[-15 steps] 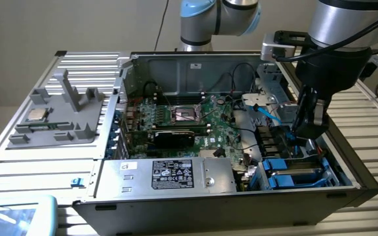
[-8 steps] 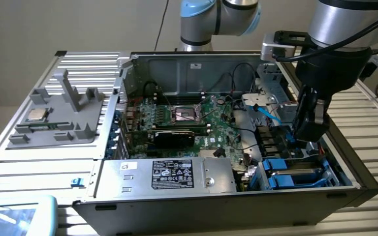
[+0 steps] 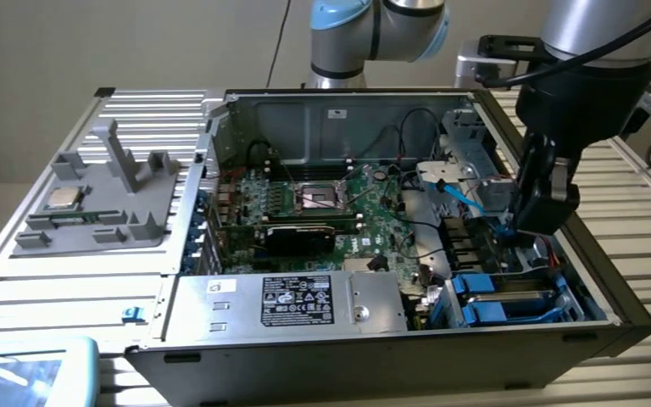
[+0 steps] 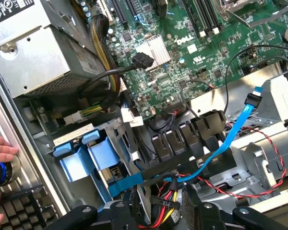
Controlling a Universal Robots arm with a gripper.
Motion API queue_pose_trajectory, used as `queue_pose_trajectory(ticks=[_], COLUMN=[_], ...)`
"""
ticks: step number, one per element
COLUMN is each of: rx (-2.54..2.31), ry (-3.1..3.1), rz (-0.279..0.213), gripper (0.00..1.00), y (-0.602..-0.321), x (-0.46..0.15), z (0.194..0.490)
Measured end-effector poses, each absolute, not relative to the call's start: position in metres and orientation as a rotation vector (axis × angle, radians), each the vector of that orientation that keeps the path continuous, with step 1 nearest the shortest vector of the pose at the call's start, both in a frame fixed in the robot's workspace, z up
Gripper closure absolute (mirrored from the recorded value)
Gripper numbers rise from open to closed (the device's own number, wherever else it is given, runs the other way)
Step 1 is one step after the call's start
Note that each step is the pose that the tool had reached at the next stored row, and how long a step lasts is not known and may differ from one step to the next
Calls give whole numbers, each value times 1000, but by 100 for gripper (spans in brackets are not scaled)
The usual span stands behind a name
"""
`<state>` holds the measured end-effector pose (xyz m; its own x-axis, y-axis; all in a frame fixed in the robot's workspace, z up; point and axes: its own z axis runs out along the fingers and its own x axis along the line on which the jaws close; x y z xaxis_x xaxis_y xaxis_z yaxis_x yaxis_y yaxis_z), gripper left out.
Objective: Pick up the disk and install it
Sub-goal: 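Insert the first disk wire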
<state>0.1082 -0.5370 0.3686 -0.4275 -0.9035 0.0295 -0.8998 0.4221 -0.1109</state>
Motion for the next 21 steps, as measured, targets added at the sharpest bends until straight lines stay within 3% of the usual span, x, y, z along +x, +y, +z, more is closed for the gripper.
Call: queue_pose_trajectory(ticks=[10, 21], rx=[-1659, -1659], ry=[2617, 2616], rz=[-162, -159], gripper=[50, 50], y=[-552, -553], x=[112, 112], z=[392, 393])
